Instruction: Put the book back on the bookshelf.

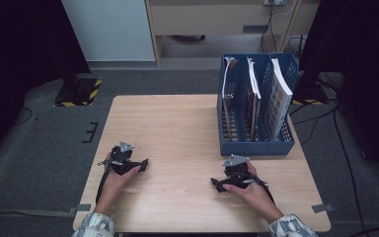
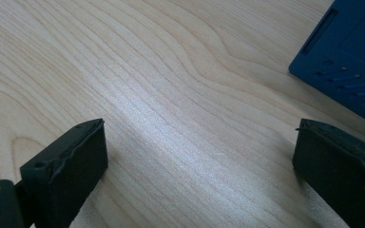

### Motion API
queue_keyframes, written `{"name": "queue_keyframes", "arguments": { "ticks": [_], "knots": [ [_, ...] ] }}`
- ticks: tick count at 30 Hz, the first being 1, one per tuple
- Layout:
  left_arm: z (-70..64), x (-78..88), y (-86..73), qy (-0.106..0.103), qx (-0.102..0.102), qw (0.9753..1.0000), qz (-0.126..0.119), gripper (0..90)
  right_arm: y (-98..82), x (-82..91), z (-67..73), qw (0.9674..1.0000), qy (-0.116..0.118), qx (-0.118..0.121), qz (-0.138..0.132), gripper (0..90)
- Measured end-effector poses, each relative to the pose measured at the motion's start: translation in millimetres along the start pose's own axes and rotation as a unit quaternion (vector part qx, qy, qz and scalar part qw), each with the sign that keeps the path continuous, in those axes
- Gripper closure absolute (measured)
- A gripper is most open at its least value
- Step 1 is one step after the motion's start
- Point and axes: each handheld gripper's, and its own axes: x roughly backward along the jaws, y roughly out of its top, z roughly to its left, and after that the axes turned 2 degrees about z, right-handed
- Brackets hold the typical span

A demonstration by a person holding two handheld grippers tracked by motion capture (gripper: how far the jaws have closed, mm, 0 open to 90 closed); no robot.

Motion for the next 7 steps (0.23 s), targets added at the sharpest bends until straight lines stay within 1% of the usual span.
{"name": "queue_keyframes", "arguments": {
  "ticks": [7],
  "knots": [
    [-0.2,-0.3,0.3,0.0,0.0,1.0,0.001,3.2,0.3,-0.6,0.5,1.0,-0.001,0.0,0.001,3.9]
  ]
}}
